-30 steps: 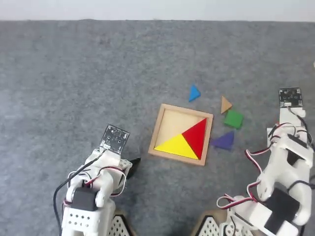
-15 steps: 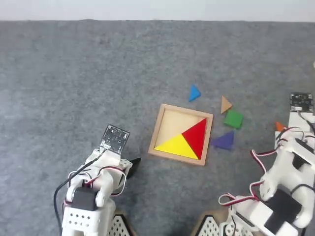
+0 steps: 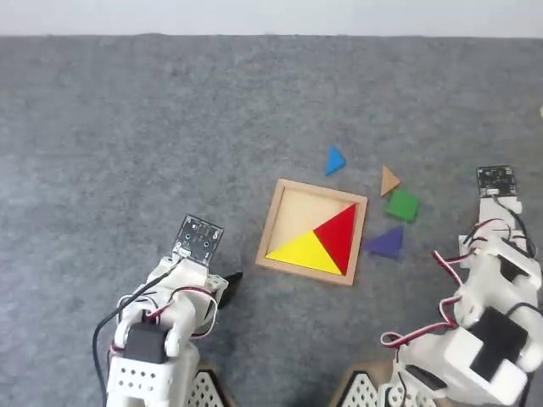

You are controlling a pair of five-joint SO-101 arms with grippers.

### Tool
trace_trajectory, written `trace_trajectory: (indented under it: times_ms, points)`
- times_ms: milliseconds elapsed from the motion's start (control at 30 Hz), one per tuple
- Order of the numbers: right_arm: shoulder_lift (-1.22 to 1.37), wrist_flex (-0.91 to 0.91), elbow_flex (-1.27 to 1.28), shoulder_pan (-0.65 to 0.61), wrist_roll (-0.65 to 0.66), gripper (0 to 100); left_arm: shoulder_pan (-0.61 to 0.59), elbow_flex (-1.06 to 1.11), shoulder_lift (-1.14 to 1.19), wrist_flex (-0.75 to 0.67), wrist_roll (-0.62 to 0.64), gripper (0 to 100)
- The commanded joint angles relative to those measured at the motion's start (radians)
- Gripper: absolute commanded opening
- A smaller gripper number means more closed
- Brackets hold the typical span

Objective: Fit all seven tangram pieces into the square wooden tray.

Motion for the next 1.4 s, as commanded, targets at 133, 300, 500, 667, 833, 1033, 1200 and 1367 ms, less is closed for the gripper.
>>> trace_trajectory:
  times_ms: [133, 300, 500, 667, 833, 1033, 1200, 1367]
  points:
    - [-0.254, -0.001, 0.025, 0.045, -0.158, 13.3, 0.008, -0.012, -0.017, 0.005, 0.006, 28]
    - [-0.274, -0.012, 0.038, -0.005, -0.219, 13.4, 0.008, -0.012, -0.017, 0.005, 0.006, 28]
    - [-0.114, -0.013, -0.06, -0.025, -0.218, 13.3, 0.008, -0.012, -0.017, 0.005, 0.006, 28]
    - [0.048, -0.045, -0.157, -0.024, -0.219, 13.3, 0.008, -0.012, -0.017, 0.005, 0.006, 28]
    - [0.154, -0.142, -0.158, -0.036, -0.212, 13.3, 0.008, -0.012, -0.017, 0.005, 0.006, 28]
    - [0.159, -0.14, -0.129, -0.105, -0.133, 13.3, 0.008, -0.012, -0.017, 0.005, 0.006, 28]
    - [0.073, -0.14, -0.041, -0.156, -0.072, 13.3, 0.008, -0.012, -0.017, 0.005, 0.006, 28]
    - [-0.004, -0.143, 0.043, -0.188, 0.021, 13.3, 0.011, -0.012, -0.017, 0.005, 0.006, 28]
